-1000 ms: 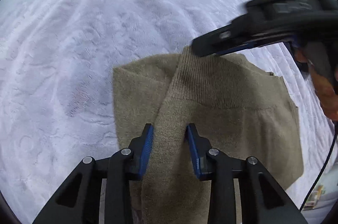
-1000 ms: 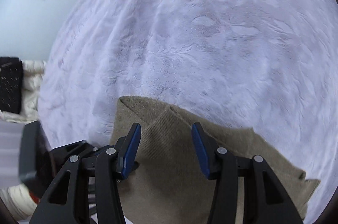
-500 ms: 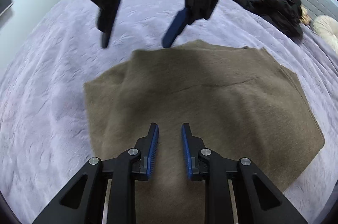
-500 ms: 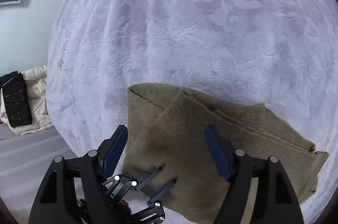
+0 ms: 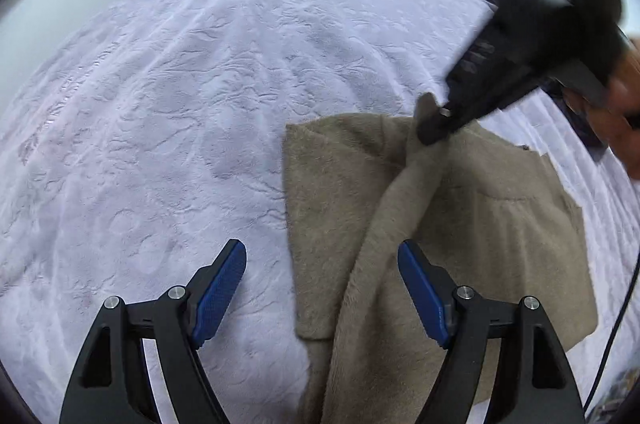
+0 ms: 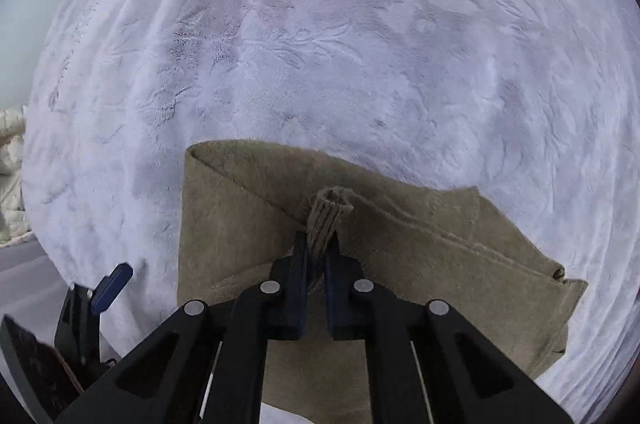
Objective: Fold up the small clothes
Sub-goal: 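Pull the cuff across the folded sweater with the right gripper and release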
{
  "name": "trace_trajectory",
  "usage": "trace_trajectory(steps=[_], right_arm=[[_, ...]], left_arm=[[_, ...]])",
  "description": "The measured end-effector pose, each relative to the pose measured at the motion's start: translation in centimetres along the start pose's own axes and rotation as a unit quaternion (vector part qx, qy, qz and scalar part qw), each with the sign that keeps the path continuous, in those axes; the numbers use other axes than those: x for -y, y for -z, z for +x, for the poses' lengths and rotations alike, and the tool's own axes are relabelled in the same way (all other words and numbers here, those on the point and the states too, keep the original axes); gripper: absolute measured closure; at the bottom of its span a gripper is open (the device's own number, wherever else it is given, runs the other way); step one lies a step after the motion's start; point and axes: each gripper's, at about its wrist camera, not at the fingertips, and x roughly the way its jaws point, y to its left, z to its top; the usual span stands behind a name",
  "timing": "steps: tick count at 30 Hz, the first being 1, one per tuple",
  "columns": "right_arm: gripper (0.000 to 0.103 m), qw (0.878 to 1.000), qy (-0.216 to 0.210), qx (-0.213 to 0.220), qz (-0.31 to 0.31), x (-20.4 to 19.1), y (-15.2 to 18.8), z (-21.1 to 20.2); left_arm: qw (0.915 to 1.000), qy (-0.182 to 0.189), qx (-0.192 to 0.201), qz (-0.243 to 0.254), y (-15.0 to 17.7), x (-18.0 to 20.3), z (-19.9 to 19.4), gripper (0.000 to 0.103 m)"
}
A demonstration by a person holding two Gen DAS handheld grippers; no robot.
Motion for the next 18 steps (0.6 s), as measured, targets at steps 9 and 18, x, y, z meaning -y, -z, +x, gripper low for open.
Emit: trace_trajectory(steps=[9, 18], right_arm=[[0.096, 0.994, -0.062, 0.047, 0.07, 4.1, 6.1, -0.9], [0.096, 0.995, -0.075, 0.033, 0.052, 4.7, 5.9, -1.8]], left_arm=[[0.9924, 0.102, -0.041, 0.056, -0.8, 4.8, 3.0, 0.025], [0.9894, 0.134, -0.035, 0.045, -1.3, 6.9, 3.4, 0.025]])
